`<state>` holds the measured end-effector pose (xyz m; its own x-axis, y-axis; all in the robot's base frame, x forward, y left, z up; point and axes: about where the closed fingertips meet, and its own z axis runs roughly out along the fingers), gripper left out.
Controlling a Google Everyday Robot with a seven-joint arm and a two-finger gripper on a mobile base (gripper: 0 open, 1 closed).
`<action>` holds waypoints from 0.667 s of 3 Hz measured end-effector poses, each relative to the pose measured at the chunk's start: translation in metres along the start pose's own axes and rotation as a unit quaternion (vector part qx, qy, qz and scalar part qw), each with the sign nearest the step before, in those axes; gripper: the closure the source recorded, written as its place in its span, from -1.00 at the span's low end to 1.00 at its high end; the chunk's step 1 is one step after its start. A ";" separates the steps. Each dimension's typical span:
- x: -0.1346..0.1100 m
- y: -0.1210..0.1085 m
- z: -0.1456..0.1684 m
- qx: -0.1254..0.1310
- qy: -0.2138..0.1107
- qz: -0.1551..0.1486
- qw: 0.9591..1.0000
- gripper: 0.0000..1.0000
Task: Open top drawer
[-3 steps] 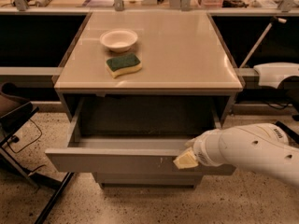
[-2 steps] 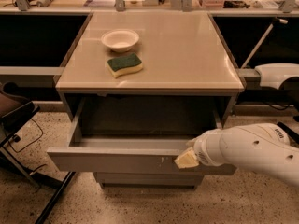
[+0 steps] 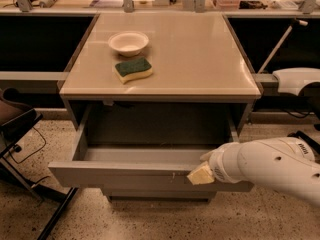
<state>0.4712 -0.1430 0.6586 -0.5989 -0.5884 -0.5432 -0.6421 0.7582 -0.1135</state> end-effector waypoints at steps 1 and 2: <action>0.010 0.006 -0.005 0.000 0.002 0.007 1.000 1.00; 0.009 0.007 -0.007 0.000 0.002 0.007 1.000 1.00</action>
Offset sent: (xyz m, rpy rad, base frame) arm -0.3904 -0.1277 -0.0743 0.0896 0.1868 -0.3225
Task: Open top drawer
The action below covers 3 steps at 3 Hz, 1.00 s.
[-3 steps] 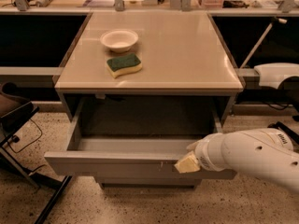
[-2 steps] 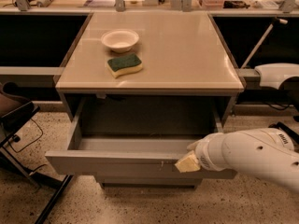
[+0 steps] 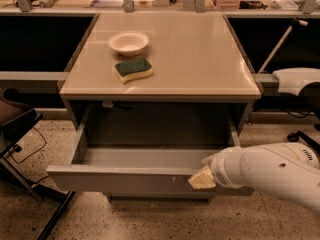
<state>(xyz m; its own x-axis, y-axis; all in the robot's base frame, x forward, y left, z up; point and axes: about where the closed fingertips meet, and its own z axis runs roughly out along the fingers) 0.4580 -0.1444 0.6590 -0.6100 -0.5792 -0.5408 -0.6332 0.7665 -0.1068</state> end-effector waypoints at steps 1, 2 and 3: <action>0.010 0.006 -0.004 0.000 0.002 0.007 1.000 1.00; 0.008 0.007 -0.006 0.000 0.002 0.007 1.000 1.00; 0.018 0.013 -0.010 0.001 0.005 0.013 1.000 1.00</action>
Offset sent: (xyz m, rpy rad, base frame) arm -0.3865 -0.1264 -0.0760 0.0923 0.1843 -0.3070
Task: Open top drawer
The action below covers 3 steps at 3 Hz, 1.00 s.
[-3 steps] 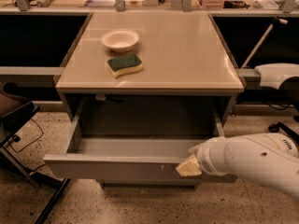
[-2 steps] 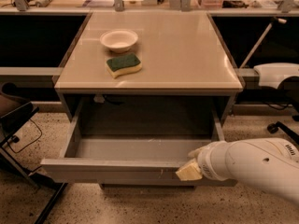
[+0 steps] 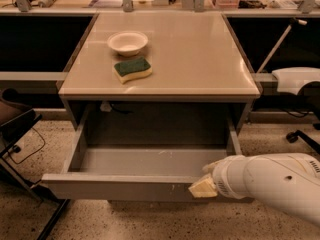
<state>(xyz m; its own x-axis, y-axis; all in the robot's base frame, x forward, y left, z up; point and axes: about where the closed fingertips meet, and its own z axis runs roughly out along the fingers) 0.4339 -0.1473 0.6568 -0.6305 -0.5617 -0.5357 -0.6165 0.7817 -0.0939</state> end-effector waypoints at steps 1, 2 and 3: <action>-0.002 0.001 -0.003 0.000 0.000 0.000 1.000 1.00; 0.000 0.007 -0.010 0.007 -0.010 -0.005 1.000 1.00; 0.000 0.007 -0.010 0.007 -0.010 -0.005 1.000 0.65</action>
Offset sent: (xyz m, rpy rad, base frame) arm -0.3572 -0.1256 -0.0742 0.0750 0.1776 -0.2930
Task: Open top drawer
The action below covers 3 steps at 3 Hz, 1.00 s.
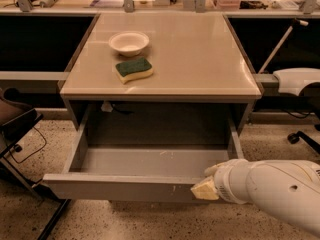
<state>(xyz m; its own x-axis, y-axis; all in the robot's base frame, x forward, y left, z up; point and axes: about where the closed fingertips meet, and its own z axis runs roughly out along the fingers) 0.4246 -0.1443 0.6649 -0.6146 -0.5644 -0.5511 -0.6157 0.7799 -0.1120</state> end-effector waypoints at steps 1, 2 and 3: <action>0.000 0.000 0.000 0.000 0.000 0.000 1.000 0.18; 0.000 0.000 0.000 0.000 0.000 0.000 1.000 -0.28; 0.000 0.000 0.000 0.000 0.000 0.000 1.000 -0.75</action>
Offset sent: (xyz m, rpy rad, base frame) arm 0.0000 0.0000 0.0000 0.0000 0.0000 0.0000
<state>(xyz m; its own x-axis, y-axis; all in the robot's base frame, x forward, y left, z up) 0.4246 -0.1443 0.6650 -0.6146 -0.5644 -0.5511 -0.6158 0.7799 -0.1121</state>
